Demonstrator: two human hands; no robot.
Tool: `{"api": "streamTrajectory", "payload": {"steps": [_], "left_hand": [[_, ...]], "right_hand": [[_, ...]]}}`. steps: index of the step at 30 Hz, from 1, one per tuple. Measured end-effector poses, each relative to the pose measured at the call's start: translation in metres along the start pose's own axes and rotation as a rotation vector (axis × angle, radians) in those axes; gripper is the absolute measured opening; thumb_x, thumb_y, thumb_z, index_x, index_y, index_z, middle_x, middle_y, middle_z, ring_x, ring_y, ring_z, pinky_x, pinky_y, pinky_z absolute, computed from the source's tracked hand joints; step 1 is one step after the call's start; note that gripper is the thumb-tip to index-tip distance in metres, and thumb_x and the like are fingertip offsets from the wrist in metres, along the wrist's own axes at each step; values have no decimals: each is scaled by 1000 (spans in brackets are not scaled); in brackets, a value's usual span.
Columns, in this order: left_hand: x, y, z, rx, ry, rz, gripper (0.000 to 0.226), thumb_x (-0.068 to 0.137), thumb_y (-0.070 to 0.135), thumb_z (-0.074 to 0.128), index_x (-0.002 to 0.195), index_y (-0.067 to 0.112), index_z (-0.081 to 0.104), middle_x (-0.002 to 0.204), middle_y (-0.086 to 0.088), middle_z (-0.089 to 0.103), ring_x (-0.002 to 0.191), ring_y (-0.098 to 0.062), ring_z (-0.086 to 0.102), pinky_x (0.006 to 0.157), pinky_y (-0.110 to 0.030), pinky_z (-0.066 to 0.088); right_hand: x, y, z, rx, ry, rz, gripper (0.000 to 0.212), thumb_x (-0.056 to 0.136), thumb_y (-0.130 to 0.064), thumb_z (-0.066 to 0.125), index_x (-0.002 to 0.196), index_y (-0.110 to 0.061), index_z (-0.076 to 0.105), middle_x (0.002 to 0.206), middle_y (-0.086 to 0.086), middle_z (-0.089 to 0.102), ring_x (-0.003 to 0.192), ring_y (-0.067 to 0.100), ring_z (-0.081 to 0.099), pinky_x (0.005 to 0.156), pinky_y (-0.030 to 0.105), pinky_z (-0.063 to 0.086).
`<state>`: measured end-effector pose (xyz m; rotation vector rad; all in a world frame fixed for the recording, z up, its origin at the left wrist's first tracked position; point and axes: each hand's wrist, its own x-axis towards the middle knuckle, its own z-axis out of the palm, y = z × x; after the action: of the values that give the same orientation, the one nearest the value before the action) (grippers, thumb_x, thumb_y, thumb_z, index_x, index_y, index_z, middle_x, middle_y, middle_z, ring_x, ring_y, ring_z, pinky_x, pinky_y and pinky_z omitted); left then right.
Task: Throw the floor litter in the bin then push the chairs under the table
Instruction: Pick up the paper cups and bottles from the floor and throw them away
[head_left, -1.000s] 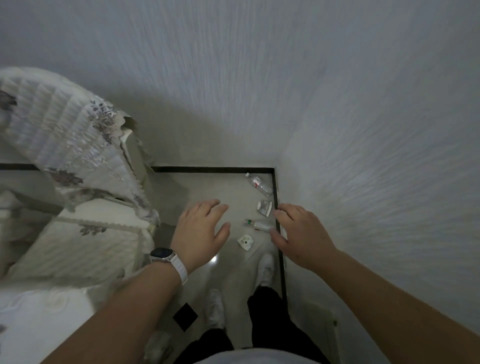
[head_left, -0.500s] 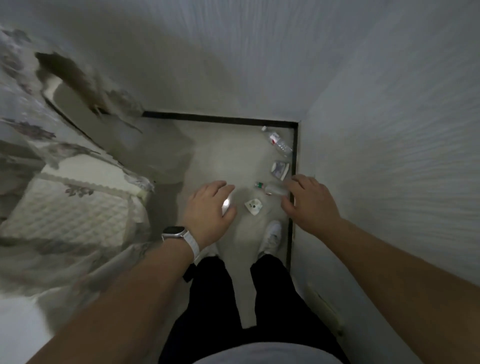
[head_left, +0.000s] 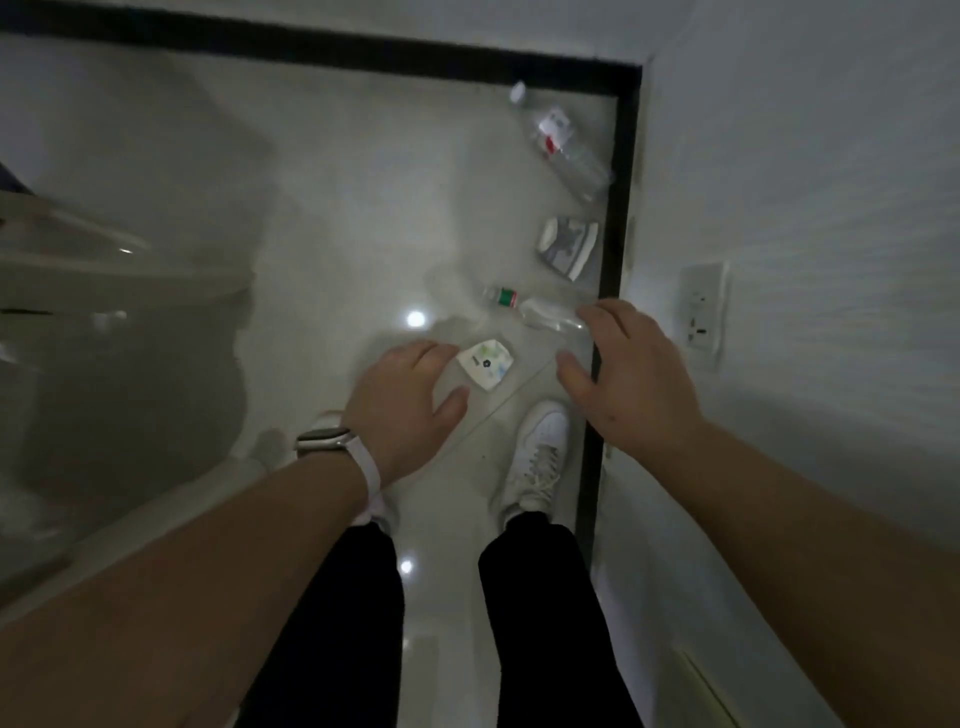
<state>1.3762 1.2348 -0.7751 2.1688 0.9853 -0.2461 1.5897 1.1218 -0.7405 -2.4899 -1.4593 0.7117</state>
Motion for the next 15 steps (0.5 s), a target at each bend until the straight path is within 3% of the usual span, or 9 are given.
{"api": "streamTrajectory", "payload": {"steps": [7, 12, 15], "left_hand": [[62, -55, 119, -137, -45, -151, 61, 83, 52, 47, 128, 13, 59, 125, -8, 60, 113, -30, 55, 95, -36, 42], [101, -90, 182, -58, -67, -82, 72, 78, 58, 38, 128, 10, 58, 124, -14, 59, 110, -37, 56, 93, -43, 46], [121, -103, 210, -10, -54, -59, 71, 79, 56, 43, 130, 8, 56, 127, -16, 58, 112, -38, 55, 92, -46, 46]], "right_hand": [[49, 71, 123, 25, -55, 73, 60, 88, -45, 50, 132, -6, 53, 130, 16, 54, 115, 36, 52, 96, 47, 45], [83, 109, 189, -2, -87, 101, 59, 89, -46, 53, 134, -8, 51, 128, 13, 53, 115, 33, 50, 94, 45, 44], [100, 123, 217, -41, -78, 74, 59, 87, -45, 59, 134, -9, 51, 128, 14, 54, 114, 33, 51, 92, 44, 45]]}}
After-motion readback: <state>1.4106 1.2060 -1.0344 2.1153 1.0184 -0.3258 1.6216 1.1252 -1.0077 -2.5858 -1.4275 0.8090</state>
